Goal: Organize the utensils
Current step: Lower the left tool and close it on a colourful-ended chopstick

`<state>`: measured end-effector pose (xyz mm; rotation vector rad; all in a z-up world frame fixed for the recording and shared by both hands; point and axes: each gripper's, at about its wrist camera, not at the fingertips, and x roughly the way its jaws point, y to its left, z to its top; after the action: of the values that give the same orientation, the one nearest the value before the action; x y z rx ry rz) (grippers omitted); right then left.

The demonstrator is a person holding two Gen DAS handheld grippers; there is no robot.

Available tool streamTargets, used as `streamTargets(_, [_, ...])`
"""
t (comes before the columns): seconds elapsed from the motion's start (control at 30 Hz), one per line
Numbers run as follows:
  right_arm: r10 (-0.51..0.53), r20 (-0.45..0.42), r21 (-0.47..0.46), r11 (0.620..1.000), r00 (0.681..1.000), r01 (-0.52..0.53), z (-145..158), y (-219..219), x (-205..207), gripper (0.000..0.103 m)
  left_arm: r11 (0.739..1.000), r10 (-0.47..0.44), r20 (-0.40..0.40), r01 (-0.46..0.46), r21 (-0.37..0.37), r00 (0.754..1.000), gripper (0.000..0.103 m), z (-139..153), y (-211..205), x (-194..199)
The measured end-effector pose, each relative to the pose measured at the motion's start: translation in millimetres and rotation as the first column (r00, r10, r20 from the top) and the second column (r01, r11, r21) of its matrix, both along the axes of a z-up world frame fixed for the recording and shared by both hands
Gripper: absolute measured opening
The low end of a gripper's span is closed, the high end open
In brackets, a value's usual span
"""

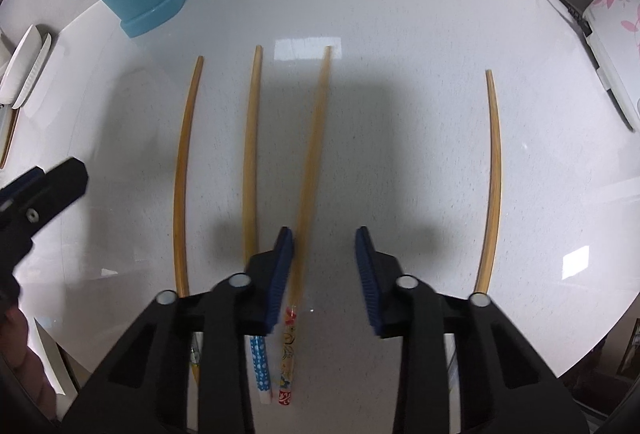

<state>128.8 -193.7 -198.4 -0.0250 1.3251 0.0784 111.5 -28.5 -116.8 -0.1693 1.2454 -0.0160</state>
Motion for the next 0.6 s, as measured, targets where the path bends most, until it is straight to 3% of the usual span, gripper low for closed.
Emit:
streamTargets(0.17, [-0.007,-0.02,0.009,1.0,1.0,0.008,-1,-5,-1,0.007,1.0,-0.007,-0.03,0.007,0.002,1.0,0.097,-9,-9,-3])
streamTargets(0.4, [-0.009,-0.012,0.015,1.0,1.0,0.009,4,-13,-5,0.007,1.0,-0.022,-0.085,0.024,0.018,0.996,0.095,-29,-31,-4])
streamTargets(0.6, [0.006,-0.006,0.008,1.0,1.0,-0.005,11,-19,-6,0.007,0.998,-0.03,-0.142,0.038,0.052,0.989,0.07,-41,-50,-5])
